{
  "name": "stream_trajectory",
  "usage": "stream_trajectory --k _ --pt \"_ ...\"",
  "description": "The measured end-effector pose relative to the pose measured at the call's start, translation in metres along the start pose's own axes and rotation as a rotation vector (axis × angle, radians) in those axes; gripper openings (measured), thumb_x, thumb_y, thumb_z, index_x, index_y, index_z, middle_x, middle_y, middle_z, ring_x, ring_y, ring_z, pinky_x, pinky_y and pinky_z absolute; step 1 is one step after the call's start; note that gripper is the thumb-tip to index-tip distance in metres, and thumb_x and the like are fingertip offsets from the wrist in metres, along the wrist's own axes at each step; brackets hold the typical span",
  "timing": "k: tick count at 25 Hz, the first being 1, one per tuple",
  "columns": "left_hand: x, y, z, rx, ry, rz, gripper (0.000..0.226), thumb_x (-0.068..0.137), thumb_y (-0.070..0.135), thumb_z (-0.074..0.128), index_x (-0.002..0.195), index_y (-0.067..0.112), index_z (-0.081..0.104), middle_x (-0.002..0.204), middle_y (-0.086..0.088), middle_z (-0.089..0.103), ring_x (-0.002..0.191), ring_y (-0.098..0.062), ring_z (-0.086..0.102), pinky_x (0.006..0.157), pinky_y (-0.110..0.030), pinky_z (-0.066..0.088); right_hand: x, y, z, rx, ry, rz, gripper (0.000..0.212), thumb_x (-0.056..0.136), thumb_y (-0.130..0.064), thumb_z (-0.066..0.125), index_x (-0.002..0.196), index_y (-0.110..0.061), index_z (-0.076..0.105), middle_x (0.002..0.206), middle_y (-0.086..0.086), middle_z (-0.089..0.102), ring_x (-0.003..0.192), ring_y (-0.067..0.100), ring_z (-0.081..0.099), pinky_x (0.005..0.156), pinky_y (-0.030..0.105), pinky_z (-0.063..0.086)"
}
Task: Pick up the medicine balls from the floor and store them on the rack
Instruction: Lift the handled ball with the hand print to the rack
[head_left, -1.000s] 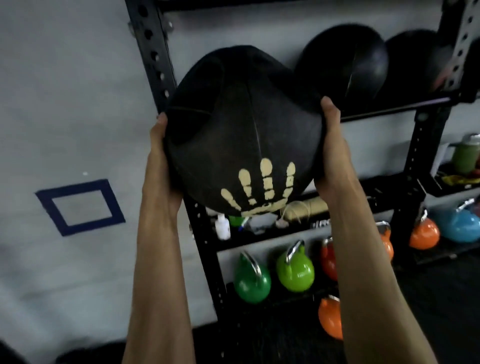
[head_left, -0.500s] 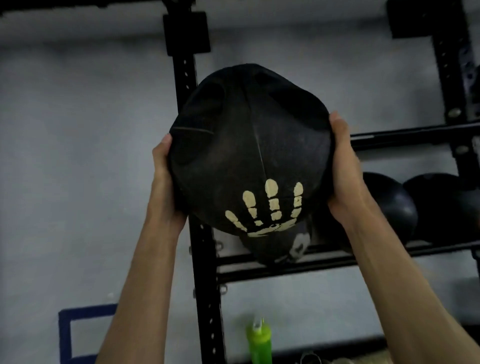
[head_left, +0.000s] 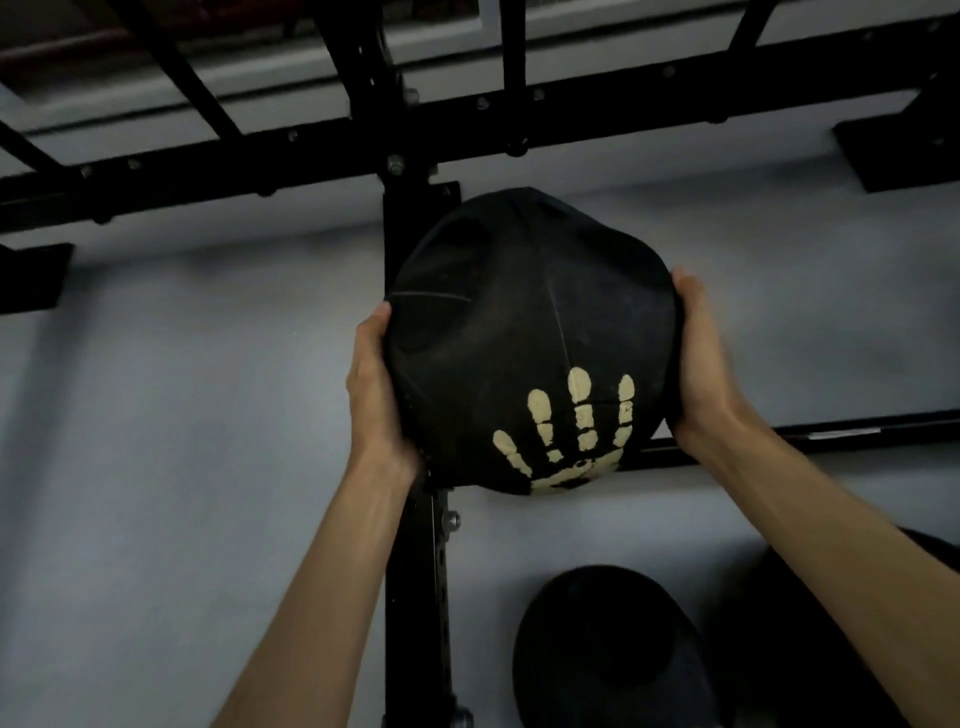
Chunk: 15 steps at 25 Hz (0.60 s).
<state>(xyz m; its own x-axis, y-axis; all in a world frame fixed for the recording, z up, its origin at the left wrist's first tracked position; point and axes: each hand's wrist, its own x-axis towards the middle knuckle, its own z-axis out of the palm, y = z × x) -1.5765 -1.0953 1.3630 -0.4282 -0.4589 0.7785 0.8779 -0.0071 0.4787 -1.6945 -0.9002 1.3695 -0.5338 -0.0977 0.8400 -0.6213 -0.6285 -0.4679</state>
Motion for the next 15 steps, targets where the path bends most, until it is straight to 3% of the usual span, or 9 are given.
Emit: stream_trajectory --k 3,9,13,15 --pt "0.046 -0.02 0.003 0.042 0.032 0.036 0.066 0.071 0.064 0.071 0.124 0.025 0.068 0.123 -0.006 0.07 0.116 -0.027 0.066 0.103 -0.051 0.05 0.043 0.028 -0.005 0.025 -0.013 0.02 0.059 0.101 -0.061 0.03 0.116 -0.024 0.073 0.112 0.0 0.076 0.111 0.02 0.069 0.107 0.047 0.048" --pt "0.099 -0.069 -0.009 0.066 0.113 0.04 0.058 0.072 0.062 0.071 0.119 0.026 0.072 0.116 -0.003 0.074 0.113 -0.025 0.068 0.102 -0.05 0.051 0.099 0.08 -0.011 -0.016 -0.021 0.081 0.055 0.102 -0.057 0.032 0.109 -0.023 0.075 0.103 0.001 0.078 0.107 0.021 0.07 0.105 0.045 0.05" --pt "0.125 -0.073 -0.02 0.062 0.122 0.052 0.06 0.07 0.061 0.071 0.118 0.024 0.073 0.114 -0.004 0.074 0.111 -0.026 0.069 0.1 -0.049 0.053 0.118 0.084 0.001 -0.051 -0.05 0.072 0.048 0.104 -0.048 0.033 0.094 -0.024 0.073 0.087 -0.003 0.079 0.1 0.019 0.071 0.094 0.037 0.053" --pt "0.135 -0.076 -0.028 0.045 0.133 0.043 0.058 0.071 0.059 0.072 0.117 0.023 0.073 0.112 -0.004 0.075 0.109 -0.026 0.07 0.099 -0.048 0.053 0.126 0.086 0.007 -0.059 -0.058 0.05 0.045 0.103 -0.048 0.036 0.096 -0.024 0.073 0.088 -0.002 0.079 0.101 0.019 0.071 0.089 0.036 0.054"
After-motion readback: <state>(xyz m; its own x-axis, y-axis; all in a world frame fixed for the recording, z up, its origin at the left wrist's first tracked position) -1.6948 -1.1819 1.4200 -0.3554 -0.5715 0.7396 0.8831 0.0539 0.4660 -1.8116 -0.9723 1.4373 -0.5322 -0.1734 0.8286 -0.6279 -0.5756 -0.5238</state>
